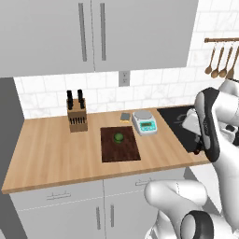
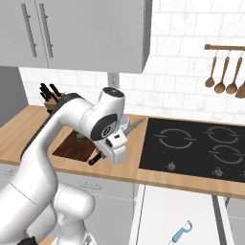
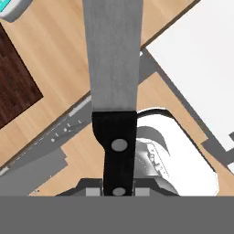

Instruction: Place the appropriate cutting tool for cutting the avocado skin on the cutting board.

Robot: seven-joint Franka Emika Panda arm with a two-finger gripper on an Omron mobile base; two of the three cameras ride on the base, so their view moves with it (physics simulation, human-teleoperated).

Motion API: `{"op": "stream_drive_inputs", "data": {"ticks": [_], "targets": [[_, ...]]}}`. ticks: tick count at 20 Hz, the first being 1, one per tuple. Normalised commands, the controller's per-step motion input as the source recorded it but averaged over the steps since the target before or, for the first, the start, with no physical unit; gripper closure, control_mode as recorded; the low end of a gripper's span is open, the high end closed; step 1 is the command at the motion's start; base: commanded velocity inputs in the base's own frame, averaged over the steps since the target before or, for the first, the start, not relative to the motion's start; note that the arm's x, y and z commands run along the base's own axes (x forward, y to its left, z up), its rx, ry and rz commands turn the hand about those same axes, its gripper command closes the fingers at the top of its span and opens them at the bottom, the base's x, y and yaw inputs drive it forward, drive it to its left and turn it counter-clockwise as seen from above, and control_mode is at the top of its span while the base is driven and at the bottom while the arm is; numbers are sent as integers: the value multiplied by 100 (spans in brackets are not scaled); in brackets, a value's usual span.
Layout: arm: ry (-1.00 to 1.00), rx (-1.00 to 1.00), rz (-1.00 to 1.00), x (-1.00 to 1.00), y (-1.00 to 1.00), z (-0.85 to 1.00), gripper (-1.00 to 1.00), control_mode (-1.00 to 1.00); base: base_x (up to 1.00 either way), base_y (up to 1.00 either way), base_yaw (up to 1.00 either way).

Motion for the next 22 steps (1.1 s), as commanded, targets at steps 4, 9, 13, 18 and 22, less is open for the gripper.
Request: {"op": "stream_drive_inputs", "data": {"ticks": [4,9,13,18,22], "targets": [[2,-1,3,40,70,0,100,-100,0,0,0],[12,-3,3,45,64,-9,100,-100,0,0,0],[12,-3,0,44,54,-13,100,-100,0,0,0],[12,-4,0,41,43,-16,100,-100,0,0,0],[3,-4,0,38,29,-27,100,-100,0,0,0]]}}
